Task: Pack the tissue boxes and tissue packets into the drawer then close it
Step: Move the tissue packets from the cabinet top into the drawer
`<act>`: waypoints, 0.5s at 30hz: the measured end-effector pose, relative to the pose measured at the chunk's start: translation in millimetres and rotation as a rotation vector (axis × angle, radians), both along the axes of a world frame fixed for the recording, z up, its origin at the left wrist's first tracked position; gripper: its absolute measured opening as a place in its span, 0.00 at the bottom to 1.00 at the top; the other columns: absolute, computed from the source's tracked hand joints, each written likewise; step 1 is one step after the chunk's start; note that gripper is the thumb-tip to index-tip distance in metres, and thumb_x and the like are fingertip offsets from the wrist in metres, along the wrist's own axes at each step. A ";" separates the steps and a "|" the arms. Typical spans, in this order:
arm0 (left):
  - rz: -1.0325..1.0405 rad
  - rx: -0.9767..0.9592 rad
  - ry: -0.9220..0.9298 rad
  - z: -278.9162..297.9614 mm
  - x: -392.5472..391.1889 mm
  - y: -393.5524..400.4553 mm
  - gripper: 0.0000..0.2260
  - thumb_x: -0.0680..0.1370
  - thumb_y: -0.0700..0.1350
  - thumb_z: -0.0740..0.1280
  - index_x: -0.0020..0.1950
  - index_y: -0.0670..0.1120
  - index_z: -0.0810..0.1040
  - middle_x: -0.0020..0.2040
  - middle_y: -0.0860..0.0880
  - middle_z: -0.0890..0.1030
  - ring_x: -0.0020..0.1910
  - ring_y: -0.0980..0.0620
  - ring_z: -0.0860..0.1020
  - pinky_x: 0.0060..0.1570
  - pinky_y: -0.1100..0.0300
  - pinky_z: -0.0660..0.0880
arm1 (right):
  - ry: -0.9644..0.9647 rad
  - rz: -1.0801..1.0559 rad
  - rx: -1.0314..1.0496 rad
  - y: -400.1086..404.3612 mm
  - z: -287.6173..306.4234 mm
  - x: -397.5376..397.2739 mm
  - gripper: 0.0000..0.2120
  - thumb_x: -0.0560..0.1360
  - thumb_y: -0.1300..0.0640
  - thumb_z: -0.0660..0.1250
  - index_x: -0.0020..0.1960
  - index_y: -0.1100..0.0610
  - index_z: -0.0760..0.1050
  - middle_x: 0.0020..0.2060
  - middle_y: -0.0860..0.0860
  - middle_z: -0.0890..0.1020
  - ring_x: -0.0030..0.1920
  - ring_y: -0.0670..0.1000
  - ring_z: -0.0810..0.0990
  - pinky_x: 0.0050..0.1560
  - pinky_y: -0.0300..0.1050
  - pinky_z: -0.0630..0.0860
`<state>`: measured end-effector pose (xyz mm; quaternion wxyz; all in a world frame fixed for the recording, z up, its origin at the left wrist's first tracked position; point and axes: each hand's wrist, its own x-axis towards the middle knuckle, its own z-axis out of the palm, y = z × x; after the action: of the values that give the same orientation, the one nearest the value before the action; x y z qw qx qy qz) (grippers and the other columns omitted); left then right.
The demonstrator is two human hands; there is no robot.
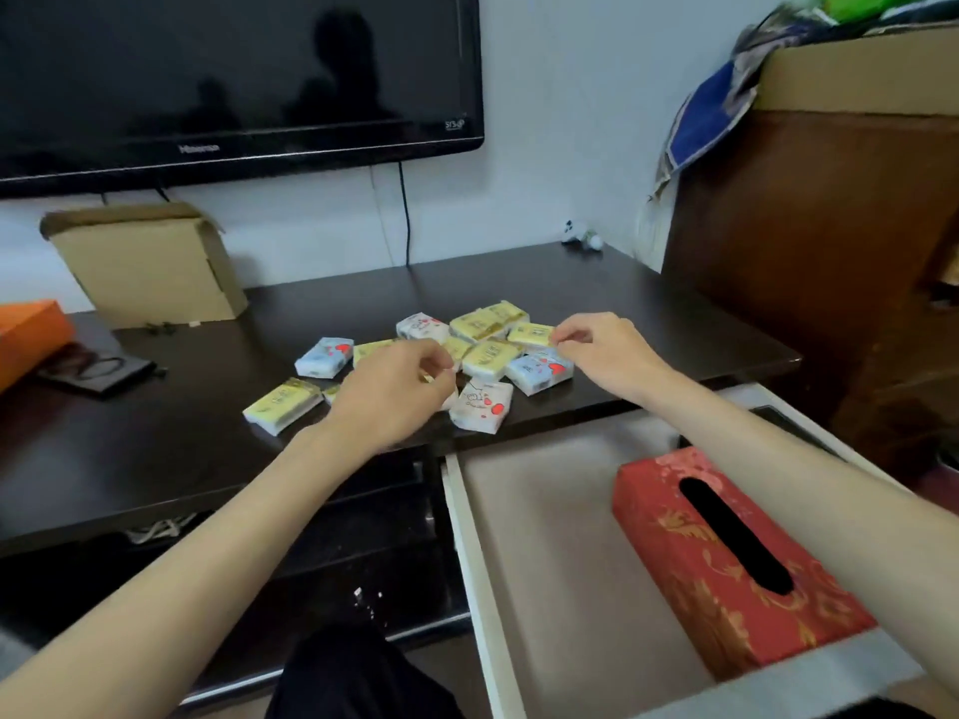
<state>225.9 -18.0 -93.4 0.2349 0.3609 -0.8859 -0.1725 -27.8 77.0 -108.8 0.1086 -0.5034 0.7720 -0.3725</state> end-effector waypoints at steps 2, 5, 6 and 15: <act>0.025 -0.017 0.004 0.1 7.7 -16.2 0.06 0.76 0.51 0.66 0.49 0.55 0.81 0.44 0.58 0.83 0.45 0.55 0.80 0.47 0.54 0.77 | 0.020 -0.030 0.009 -26.3 1.2 2.2 0.11 0.79 0.56 0.66 0.56 0.49 0.84 0.57 0.46 0.85 0.60 0.50 0.81 0.62 0.51 0.77; 0.017 0.000 -0.008 0.2 3.1 -40.4 0.09 0.77 0.50 0.67 0.54 0.51 0.82 0.50 0.55 0.84 0.49 0.55 0.81 0.51 0.52 0.78 | 0.077 -0.044 0.101 -57.5 -0.4 -5.2 0.13 0.78 0.55 0.66 0.60 0.51 0.82 0.62 0.48 0.83 0.61 0.51 0.79 0.58 0.50 0.76; 0.000 0.018 -0.017 -1.2 -1.0 -47.2 0.09 0.77 0.49 0.68 0.55 0.50 0.82 0.50 0.54 0.84 0.49 0.54 0.81 0.52 0.51 0.78 | 0.098 -0.050 0.126 -65.4 -1.2 -8.3 0.13 0.78 0.55 0.66 0.61 0.52 0.82 0.62 0.49 0.82 0.59 0.51 0.79 0.55 0.48 0.75; -0.296 -0.039 -0.302 -9.8 -76.6 -84.9 0.19 0.77 0.43 0.71 0.68 0.51 0.76 0.69 0.51 0.75 0.67 0.51 0.73 0.63 0.55 0.72 | 0.222 -0.074 0.340 -95.6 -3.5 -38.8 0.20 0.74 0.48 0.75 0.63 0.49 0.78 0.59 0.49 0.83 0.57 0.52 0.81 0.52 0.50 0.77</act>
<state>149.3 -102.9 -103.3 0.0786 0.2438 -0.9576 -0.1321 -66.6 -18.6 -112.4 0.0927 -0.4871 0.8490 -0.1828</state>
